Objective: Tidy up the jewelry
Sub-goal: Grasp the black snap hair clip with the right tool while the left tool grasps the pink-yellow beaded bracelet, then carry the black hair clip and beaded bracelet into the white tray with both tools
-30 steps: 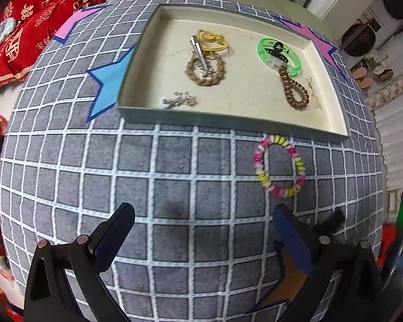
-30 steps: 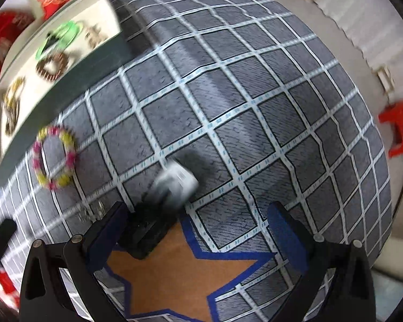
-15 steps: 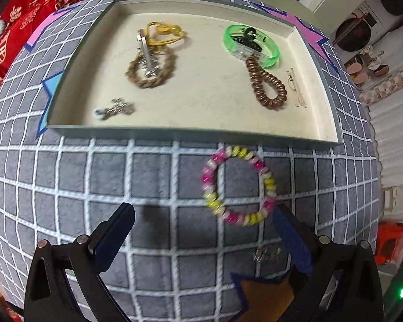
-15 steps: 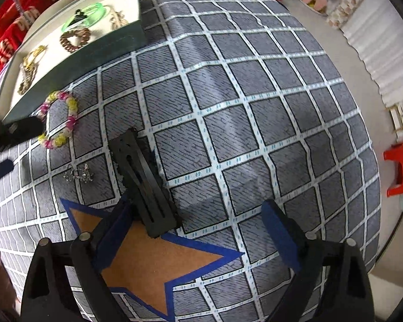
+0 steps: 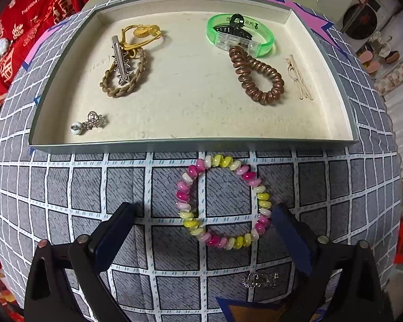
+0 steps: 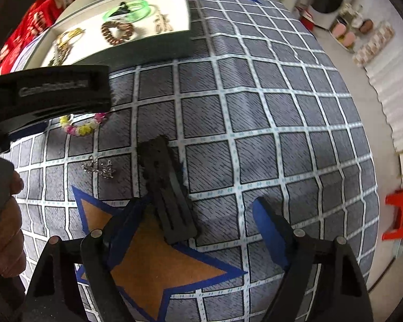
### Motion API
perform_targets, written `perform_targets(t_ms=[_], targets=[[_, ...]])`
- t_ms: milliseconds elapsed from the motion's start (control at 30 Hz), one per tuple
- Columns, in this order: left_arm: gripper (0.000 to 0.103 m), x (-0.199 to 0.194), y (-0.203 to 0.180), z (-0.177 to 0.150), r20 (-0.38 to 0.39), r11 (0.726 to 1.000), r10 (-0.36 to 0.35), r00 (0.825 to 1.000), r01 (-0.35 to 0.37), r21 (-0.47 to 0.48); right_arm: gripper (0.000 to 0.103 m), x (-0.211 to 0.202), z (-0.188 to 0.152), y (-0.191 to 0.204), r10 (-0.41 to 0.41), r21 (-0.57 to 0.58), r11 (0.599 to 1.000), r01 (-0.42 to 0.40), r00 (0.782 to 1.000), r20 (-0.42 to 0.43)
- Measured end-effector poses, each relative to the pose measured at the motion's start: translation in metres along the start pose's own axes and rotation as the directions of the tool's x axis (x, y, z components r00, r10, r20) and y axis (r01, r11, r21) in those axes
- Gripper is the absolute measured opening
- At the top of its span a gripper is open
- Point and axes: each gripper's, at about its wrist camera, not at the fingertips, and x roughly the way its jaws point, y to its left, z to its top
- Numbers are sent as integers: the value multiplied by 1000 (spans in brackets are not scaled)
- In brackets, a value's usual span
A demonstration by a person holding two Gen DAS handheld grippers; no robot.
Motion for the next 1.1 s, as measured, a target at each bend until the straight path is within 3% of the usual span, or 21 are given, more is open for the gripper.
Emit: perform_targets(t_ms=[100,167,233,367,433,667,1100], targets=[[89,-2,-12,1,20,999,11,1000,-12,38,76,-2,-2,8,11,-45,999,-11,1000,9],[71,-5,-20,0,35,998,5,999,-7,66,65,-5,-3,17,20,-72,997,-19,1000,15],[63,-6,-26,-1,39,997,1,999,-4,80,35,-7,-2,25,29,-82,996,-27,999,21],[30,-11,-24,-6,51,996,-10,999,5,91,32,-14,6,27,51,-67,996,-50,999,10],[26,-14,-16,-11,40,995,-51,998,48,88,32,-15,8,21,78,-40,996,-78,997,4],[23,-32,7,-23,55,988,-132,990,127,83,32,-20,15,-2,176,54,983,-175,984,-19],[23,-88,59,-56,86,982,-180,980,173,80,32,-34,26,-33,278,142,951,-273,960,-16]])
